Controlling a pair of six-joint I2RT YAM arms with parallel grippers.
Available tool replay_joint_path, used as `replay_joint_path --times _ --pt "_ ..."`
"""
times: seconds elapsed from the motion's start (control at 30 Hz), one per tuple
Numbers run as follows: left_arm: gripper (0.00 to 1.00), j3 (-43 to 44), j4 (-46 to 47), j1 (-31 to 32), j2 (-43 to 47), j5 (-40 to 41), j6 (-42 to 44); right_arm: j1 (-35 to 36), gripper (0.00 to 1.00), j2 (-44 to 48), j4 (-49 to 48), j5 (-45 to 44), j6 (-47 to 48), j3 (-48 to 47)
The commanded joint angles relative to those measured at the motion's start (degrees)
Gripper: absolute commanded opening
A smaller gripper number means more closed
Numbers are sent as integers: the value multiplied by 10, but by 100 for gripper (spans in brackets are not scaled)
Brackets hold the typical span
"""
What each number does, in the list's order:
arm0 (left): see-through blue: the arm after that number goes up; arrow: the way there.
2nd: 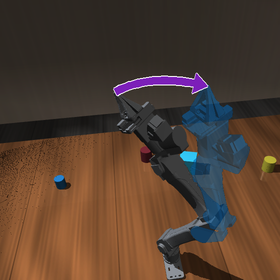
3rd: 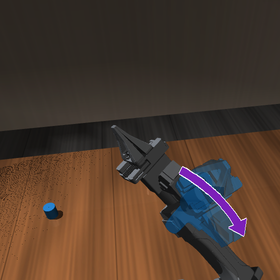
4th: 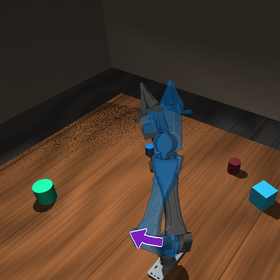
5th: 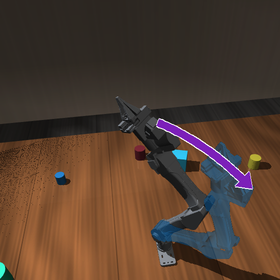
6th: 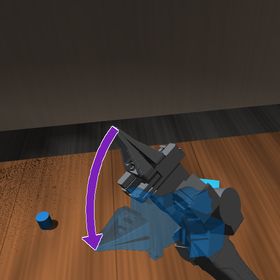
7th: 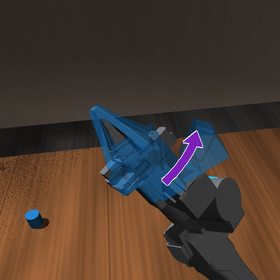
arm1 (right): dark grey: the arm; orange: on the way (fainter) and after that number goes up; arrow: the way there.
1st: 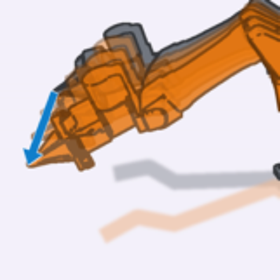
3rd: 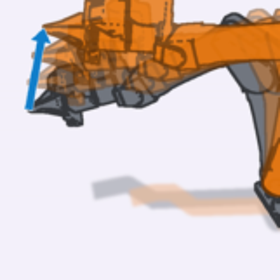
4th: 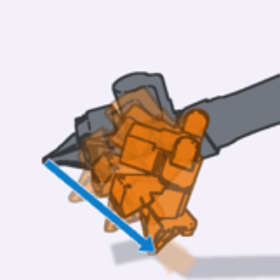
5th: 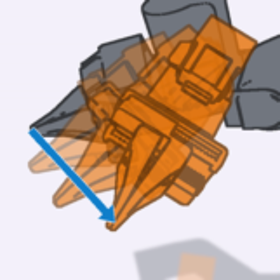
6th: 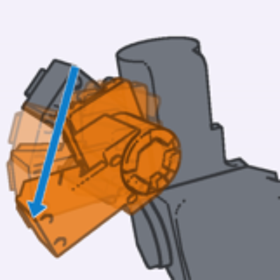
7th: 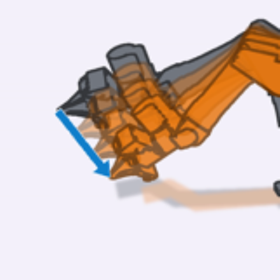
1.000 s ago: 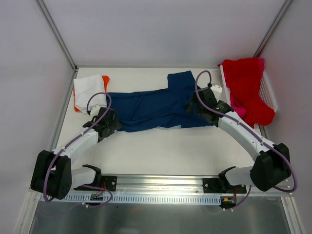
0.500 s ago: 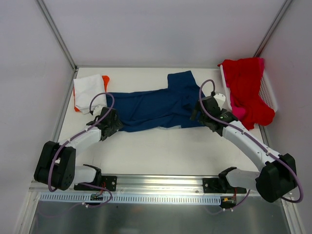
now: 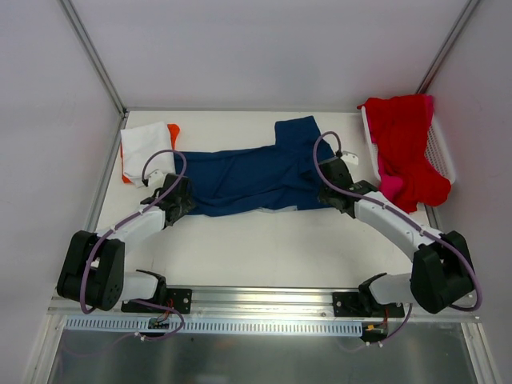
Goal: Fold and stack the t-shirts
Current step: Fold the tshirt
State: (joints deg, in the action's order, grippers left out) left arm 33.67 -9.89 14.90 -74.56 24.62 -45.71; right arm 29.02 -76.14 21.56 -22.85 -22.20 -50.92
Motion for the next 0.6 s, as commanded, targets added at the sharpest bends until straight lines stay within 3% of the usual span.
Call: replay_joint_path --times 0.0,0.03,0.27,0.57 --pt "68 15 -7 -11 10 26 13 1 6 -35 -36 18 2 -5" --pt "68 14 -7 -14 8 27 15 1 1 -43 -39 18 1 -6" --pt "65 8 -7 -18 9 33 21 -19 1 -111 -107 66 -3 8" --pt "58 7 -7 -22 7 32 31 -96 0 -184 -201 194 -13 22"
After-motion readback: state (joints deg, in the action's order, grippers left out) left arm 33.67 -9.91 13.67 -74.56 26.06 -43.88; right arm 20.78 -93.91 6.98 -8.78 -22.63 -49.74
